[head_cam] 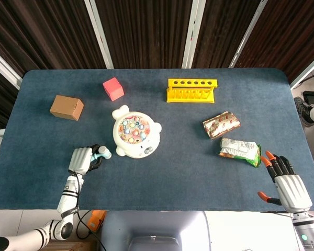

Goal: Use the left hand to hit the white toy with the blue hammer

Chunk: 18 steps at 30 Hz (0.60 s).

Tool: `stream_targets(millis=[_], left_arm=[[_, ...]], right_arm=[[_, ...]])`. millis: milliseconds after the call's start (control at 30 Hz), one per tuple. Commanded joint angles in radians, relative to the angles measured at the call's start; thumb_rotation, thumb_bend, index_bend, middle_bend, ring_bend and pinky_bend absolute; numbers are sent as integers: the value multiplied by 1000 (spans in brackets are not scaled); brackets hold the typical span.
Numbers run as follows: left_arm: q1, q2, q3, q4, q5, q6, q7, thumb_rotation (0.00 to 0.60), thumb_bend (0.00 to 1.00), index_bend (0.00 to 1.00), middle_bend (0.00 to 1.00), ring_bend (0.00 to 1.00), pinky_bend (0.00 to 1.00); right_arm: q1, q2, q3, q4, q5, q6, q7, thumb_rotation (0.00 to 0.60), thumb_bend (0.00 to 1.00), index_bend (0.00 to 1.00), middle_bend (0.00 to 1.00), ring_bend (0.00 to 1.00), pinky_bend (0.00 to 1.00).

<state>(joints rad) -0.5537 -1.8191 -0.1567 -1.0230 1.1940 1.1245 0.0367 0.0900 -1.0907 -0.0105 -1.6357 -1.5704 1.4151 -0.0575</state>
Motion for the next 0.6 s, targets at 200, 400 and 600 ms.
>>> stream_targets(millis=[200, 400, 600], left_arm=[[6, 10, 4, -2, 16, -25, -7, 600, 676, 322, 470, 435, 582], [11, 14, 9, -4, 29, -28, -16, 600, 651, 279, 407, 375, 513], [20, 12, 18, 8, 64, -7, -31, 600, 592, 247, 363, 333, 438]], right_arm=[[0, 1, 0, 0, 0, 0, 2, 600, 269, 0, 0, 0, 0], [1, 1, 0, -1, -1, 0, 2, 600, 269, 0, 0, 0, 0], [-1, 1, -1, -2, -3, 4, 3, 600, 269, 0, 0, 0, 0]])
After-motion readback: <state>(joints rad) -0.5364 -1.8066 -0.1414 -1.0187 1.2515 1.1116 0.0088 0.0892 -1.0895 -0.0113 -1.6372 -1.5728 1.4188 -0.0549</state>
